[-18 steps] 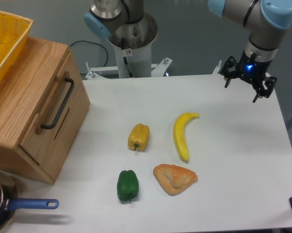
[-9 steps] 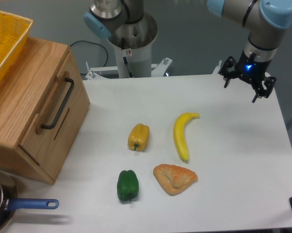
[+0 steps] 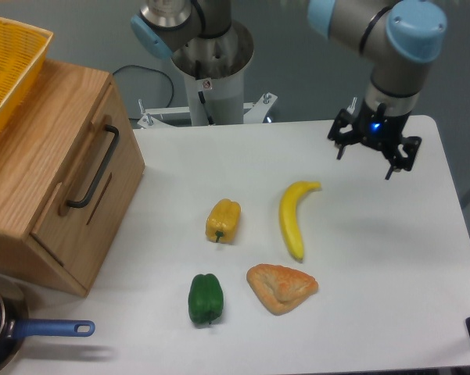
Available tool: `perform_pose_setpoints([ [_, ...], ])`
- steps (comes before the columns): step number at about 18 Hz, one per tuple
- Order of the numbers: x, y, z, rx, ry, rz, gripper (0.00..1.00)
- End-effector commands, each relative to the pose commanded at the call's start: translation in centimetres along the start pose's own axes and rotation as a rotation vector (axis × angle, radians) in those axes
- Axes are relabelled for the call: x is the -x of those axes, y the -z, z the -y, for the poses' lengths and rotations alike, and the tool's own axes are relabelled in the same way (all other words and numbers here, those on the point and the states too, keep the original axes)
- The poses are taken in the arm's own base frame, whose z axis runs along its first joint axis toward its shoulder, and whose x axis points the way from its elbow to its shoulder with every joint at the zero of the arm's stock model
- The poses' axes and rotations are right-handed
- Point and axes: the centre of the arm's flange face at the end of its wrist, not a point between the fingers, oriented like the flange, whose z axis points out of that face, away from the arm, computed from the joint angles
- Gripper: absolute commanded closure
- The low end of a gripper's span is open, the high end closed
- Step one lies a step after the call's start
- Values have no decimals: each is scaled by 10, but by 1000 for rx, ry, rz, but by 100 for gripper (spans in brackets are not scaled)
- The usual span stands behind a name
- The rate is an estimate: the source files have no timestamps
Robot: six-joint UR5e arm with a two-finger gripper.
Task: Slide the top drawer open
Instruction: 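Move the gripper toward the black handle of the wooden drawer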
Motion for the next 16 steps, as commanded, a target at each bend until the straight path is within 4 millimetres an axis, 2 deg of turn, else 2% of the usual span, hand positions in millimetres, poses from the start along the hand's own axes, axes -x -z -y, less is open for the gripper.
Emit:
perform_pose_setpoints([
  [2,-10,2,2,0,19,-5,0],
  [4,-18,-6,1,11,33,-44,0],
  [6,-36,-11,15,19,0,-66,0],
  [9,-63,-3,32,19,-30,-70,0],
  [11,-82,4,40,30,52,-83,0],
  [16,-130,16,84,5,167,-81,0],
])
